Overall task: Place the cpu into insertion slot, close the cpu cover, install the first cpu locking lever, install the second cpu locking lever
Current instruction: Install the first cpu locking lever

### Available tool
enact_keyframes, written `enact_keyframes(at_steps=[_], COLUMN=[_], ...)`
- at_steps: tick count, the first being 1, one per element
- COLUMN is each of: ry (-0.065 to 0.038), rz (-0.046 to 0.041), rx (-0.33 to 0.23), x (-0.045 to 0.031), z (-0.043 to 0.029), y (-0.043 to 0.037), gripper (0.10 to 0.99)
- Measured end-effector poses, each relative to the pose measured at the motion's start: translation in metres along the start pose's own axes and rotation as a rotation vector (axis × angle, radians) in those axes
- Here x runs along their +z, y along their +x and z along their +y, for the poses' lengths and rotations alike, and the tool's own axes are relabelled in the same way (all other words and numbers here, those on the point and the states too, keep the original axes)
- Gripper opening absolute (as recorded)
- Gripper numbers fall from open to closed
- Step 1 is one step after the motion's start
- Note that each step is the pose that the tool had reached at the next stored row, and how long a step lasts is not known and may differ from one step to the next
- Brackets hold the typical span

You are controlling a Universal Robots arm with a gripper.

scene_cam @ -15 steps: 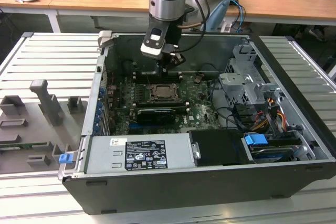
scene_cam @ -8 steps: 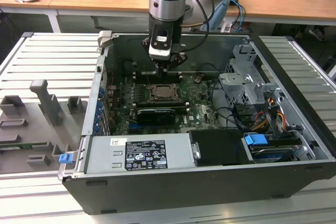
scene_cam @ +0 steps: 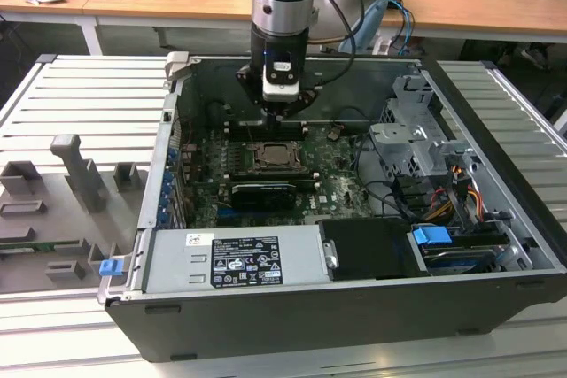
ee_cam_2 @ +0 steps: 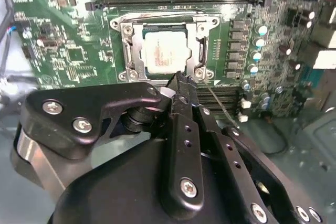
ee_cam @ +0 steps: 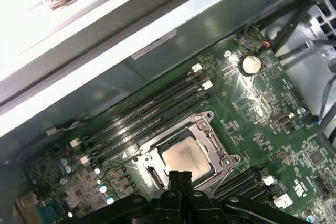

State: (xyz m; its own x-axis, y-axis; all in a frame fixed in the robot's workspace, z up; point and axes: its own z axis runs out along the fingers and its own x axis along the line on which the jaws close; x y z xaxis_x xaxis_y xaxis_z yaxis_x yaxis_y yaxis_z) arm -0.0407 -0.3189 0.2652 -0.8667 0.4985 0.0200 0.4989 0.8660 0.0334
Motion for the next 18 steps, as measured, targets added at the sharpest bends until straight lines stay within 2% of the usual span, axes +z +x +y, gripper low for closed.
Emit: enact_keyframes(at_steps=[3,6,18], ry=[0.002,0.003,0.007], rz=[0.0019,0.0047,0.0102], rx=[-0.06,-0.145,-0.314], x=[0.0001,0.0003,0.0005], z=[-0.0001,-0.0001,-0.0001], y=[0.0002,0.0002,0.0002], gripper=[0.106,0.106,0.106])
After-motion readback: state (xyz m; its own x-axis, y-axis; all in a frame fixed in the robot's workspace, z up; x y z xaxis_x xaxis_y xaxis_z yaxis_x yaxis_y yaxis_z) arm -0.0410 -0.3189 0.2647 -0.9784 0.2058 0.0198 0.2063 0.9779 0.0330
